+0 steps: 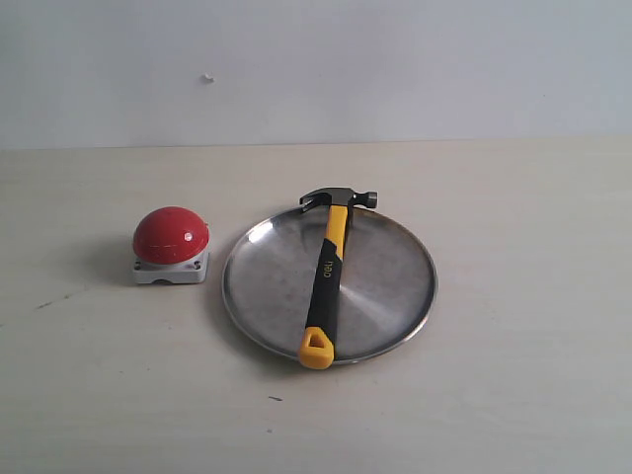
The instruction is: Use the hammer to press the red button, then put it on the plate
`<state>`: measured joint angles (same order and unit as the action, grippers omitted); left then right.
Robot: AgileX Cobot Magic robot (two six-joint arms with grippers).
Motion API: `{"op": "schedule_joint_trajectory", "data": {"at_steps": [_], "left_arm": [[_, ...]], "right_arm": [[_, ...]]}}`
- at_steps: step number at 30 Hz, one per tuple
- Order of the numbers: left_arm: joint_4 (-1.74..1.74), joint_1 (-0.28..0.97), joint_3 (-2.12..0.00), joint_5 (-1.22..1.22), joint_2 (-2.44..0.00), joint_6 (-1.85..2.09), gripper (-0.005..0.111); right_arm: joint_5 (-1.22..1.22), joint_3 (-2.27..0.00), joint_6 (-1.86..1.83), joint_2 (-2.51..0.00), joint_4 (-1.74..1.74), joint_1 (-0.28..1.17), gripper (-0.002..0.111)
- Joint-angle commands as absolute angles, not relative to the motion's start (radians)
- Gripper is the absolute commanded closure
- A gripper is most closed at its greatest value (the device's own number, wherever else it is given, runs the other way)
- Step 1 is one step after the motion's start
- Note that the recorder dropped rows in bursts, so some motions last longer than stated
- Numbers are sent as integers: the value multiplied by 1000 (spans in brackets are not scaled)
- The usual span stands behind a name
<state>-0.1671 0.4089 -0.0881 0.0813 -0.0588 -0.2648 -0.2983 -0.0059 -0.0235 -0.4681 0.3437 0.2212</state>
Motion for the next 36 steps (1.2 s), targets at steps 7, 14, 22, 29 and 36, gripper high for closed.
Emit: {"op": "schedule_joint_trajectory", "data": {"at_steps": [7, 14, 22, 29, 36], "left_arm": [[-167, 265, -4, 94, 0, -310, 107], [-171, 179, -4, 51, 0, -310, 107], [-171, 31, 0, -200, 0, -310, 107], [-252, 8, 0, -303, 0, -276, 107], [-253, 8, 0, -300, 0, -264, 107]], "right_arm": [[-303, 0, -32, -462, 341, 221, 108], [-303, 0, -32, -462, 341, 221, 108], [-301, 0, -32, -462, 341, 221, 108], [-301, 0, -32, -462, 341, 221, 108], [-301, 0, -32, -462, 340, 221, 108]]}}
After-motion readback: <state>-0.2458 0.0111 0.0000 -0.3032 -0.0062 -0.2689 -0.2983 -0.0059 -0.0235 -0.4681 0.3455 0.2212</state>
